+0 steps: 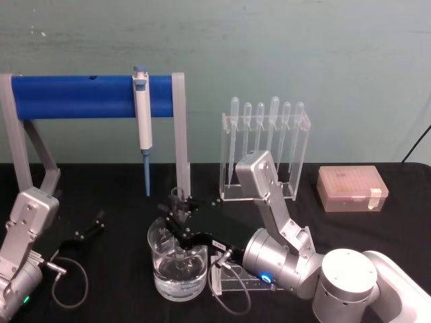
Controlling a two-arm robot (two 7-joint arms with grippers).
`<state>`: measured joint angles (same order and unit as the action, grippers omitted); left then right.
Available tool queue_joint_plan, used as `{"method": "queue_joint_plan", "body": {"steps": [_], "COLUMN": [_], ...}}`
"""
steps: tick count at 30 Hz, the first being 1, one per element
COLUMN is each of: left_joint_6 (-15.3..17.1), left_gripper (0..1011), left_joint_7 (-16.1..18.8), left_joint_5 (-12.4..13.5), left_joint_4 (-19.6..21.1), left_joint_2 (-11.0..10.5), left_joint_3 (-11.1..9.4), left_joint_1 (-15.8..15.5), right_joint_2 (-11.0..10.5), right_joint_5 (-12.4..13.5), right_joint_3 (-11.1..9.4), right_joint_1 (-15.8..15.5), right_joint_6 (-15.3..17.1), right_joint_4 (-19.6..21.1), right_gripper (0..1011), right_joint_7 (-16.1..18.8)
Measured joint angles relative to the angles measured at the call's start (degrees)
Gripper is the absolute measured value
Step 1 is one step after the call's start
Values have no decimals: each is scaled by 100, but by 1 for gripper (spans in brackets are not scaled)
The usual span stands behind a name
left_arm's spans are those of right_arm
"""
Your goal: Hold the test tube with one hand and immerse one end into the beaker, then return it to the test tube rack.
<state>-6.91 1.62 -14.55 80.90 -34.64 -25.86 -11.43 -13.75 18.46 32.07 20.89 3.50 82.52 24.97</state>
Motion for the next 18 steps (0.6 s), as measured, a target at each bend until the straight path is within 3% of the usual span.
{"method": "queue_joint_plan", "body": {"steps": [18], "left_joint_6": [0], "left_gripper": [1000], "left_joint_7": [0], "left_joint_5": [0], "left_joint_4": [0], "left_joint_2": [0], "left_joint_3": [0], "left_joint_1": [0], "right_joint_2": [0], "right_joint_5": [0], "right_joint_3": [0], "right_joint_1": [0], "right_joint_6": [0], "right_joint_4": [0], "right_gripper": [224], "right_joint_7": [-1]}}
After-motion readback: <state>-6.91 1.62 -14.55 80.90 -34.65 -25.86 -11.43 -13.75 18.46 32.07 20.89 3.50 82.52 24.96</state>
